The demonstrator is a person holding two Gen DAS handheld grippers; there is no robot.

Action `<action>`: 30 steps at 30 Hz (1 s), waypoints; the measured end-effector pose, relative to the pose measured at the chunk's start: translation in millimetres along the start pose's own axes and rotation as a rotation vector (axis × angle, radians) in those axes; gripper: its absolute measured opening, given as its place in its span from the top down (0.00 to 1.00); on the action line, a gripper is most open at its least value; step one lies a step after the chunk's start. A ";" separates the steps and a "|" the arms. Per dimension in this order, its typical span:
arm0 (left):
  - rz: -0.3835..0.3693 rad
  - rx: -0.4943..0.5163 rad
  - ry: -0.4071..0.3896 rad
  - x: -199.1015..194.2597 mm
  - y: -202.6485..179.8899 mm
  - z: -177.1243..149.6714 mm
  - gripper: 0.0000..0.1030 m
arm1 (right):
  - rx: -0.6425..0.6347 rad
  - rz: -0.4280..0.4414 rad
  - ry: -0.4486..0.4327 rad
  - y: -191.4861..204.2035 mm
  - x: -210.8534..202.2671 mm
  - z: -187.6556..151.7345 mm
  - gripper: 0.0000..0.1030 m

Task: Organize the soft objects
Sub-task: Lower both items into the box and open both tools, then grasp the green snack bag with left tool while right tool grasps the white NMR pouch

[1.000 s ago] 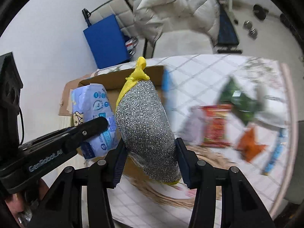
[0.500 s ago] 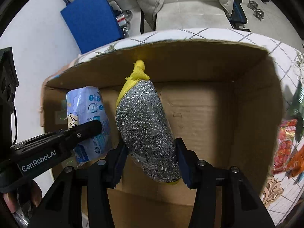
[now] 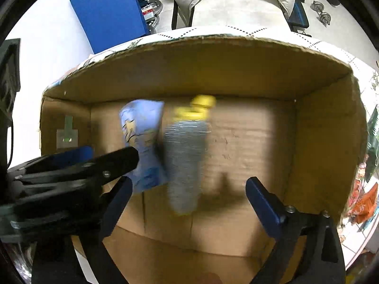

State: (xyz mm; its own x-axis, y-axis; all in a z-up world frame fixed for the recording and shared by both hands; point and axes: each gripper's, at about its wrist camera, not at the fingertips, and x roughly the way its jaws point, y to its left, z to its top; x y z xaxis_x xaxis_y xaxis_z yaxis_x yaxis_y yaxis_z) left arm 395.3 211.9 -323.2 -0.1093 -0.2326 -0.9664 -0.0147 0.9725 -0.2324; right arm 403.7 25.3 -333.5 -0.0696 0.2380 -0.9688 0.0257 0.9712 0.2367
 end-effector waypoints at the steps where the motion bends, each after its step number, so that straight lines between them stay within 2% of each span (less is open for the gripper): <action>1: 0.006 -0.001 -0.008 -2.8 0.7 -2.3 0.07 | 0.001 -0.006 -0.001 -1.0 -3.2 -4.3 0.03; 2: 0.012 -0.001 -0.018 -6.6 1.0 -5.7 0.06 | -0.002 -0.014 -0.004 -1.4 -6.6 -8.1 0.00; 9: 0.076 0.013 -0.071 -31.8 1.7 -34.7 0.04 | -0.016 -0.088 -0.047 5.0 -34.3 -45.0 0.00; 14: 0.123 0.035 -0.187 -63.3 -5.8 -70.8 0.04 | -0.030 -0.120 -0.102 8.6 -58.4 -75.9 0.00; 20: 0.129 0.085 -0.315 -101.7 -38.2 -102.7 0.04 | 0.001 -0.080 -0.191 -7.5 -104.5 -113.9 0.00; 24: 0.081 0.155 -0.342 -119.1 -86.0 -107.5 0.04 | 0.071 -0.089 -0.270 -48.9 -145.6 -133.5 0.00; 27: 0.055 0.234 -0.345 -123.5 -131.5 -107.5 0.04 | 0.155 -0.108 -0.308 -105.7 -178.3 -148.7 0.00; 30: 0.042 0.300 -0.314 -110.5 -183.1 -100.4 0.04 | 0.236 -0.145 -0.324 -164.4 -198.4 -157.0 0.00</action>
State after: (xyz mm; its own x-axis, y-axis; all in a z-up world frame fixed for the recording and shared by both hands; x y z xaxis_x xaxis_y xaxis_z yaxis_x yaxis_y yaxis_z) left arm 310.3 60.7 -162.8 0.2045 -0.2303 -0.9514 0.2775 0.9457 -0.1692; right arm 256.7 -180.3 -168.7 0.2264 0.0474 -0.9729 0.2685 0.9571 0.1091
